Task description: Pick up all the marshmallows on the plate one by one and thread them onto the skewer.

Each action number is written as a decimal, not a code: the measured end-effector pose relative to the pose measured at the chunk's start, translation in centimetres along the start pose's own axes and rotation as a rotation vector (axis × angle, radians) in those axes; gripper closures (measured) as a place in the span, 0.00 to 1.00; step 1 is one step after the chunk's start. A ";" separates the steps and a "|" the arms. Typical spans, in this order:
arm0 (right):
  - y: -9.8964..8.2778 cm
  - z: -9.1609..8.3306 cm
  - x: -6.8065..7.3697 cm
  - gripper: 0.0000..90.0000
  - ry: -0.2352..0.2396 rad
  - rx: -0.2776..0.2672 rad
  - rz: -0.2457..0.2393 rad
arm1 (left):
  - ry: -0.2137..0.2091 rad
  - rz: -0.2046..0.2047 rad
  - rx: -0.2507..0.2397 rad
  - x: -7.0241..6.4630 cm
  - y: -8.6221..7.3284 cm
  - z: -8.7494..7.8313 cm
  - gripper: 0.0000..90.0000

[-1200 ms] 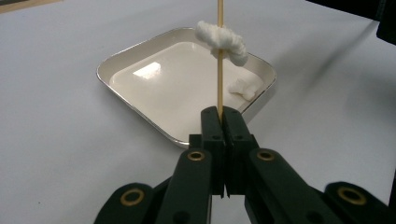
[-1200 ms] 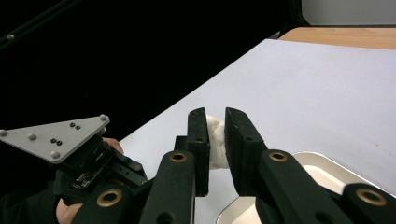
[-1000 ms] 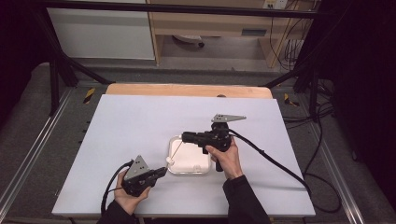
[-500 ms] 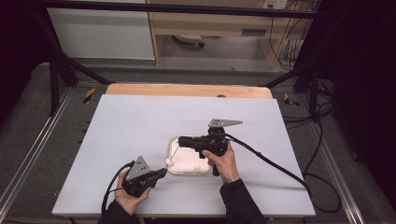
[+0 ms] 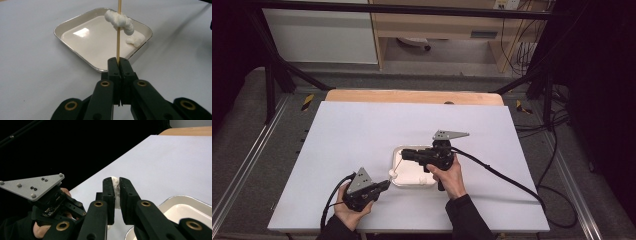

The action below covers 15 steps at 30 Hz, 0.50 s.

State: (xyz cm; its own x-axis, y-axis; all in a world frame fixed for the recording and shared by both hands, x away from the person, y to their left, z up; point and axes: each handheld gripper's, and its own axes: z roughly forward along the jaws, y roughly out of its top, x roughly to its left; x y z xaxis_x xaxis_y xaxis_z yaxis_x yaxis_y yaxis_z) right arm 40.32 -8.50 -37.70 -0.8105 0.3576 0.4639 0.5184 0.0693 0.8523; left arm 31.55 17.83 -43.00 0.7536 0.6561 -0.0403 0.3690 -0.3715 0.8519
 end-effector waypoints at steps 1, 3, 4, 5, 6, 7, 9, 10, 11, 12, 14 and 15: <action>0.0 0.0 0.0 0.94 0.002 0.001 0.001 | 0.004 0.001 -0.003 -0.1 0.0 0.0 0.99; -0.1 0.1 0.0 0.94 0.004 0.001 0.001 | 0.003 0.006 -0.001 -0.1 0.0 0.0 0.99; -0.1 0.1 0.0 0.94 0.004 0.001 -0.001 | 0.005 0.004 -0.002 -0.1 0.0 0.0 0.99; -0.2 0.1 0.1 0.94 0.007 0.001 0.001 | 0.001 0.002 0.000 -0.1 0.0 0.0 0.99; -0.2 0.1 0.1 0.94 0.008 0.002 -0.001 | 0.006 0.006 -0.001 -0.1 0.0 0.0 0.99; -0.3 0.1 0.1 0.94 0.006 0.001 0.000 | 0.003 0.005 -0.002 -0.1 0.0 0.0 0.99; -0.3 0.2 0.1 0.94 0.009 0.000 -0.006 | 0.005 0.003 -0.001 -0.1 0.0 0.0 0.99; -0.4 0.2 0.1 0.94 0.009 0.000 -0.004 | 0.002 0.003 0.001 -0.1 0.0 0.0 0.99; -0.4 0.3 0.1 0.94 0.013 -0.001 -0.002 | 0.003 0.004 0.001 -0.1 0.0 0.1 0.99; -0.5 0.3 0.1 0.94 0.012 0.000 -0.003 | 0.002 0.003 0.001 -0.1 0.0 0.0 0.99; -0.6 0.3 0.1 0.94 0.013 -0.001 -0.005 | 0.001 0.004 -0.001 -0.1 0.0 0.0 0.99; -0.6 0.3 0.2 0.94 0.013 0.000 -0.005 | 0.001 0.005 -0.001 -0.1 0.0 0.1 0.99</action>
State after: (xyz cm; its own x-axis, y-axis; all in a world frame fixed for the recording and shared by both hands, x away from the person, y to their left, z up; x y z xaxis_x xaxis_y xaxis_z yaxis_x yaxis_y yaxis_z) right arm 39.97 -8.17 -38.20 -0.8164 0.3451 0.4630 0.5146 0.0706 0.8545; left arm 31.51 17.72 -43.01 0.7550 0.6547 -0.0360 0.3652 -0.3742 0.8524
